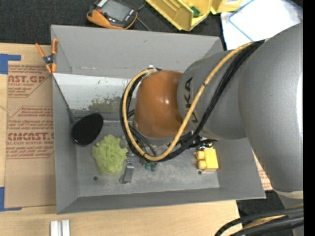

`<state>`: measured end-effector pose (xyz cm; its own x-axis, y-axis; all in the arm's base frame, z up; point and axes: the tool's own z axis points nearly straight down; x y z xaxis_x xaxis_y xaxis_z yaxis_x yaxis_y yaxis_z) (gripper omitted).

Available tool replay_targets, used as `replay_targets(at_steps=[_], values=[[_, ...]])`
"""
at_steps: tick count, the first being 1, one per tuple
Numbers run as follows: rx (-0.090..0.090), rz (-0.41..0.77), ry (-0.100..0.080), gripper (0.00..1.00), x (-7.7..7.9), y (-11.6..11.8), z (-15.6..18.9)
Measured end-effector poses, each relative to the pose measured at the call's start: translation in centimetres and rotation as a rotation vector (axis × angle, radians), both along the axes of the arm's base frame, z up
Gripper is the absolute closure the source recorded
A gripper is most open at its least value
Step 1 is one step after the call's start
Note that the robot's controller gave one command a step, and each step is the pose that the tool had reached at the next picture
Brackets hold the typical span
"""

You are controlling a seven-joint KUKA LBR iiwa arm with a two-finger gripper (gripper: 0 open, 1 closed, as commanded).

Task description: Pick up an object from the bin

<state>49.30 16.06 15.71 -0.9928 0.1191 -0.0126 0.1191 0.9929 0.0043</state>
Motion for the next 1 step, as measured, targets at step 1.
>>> replay_targets(at_steps=[1], values=[[0.000, -0.124, 0.004, 1.00, 8.31, 3.35, -1.24]])
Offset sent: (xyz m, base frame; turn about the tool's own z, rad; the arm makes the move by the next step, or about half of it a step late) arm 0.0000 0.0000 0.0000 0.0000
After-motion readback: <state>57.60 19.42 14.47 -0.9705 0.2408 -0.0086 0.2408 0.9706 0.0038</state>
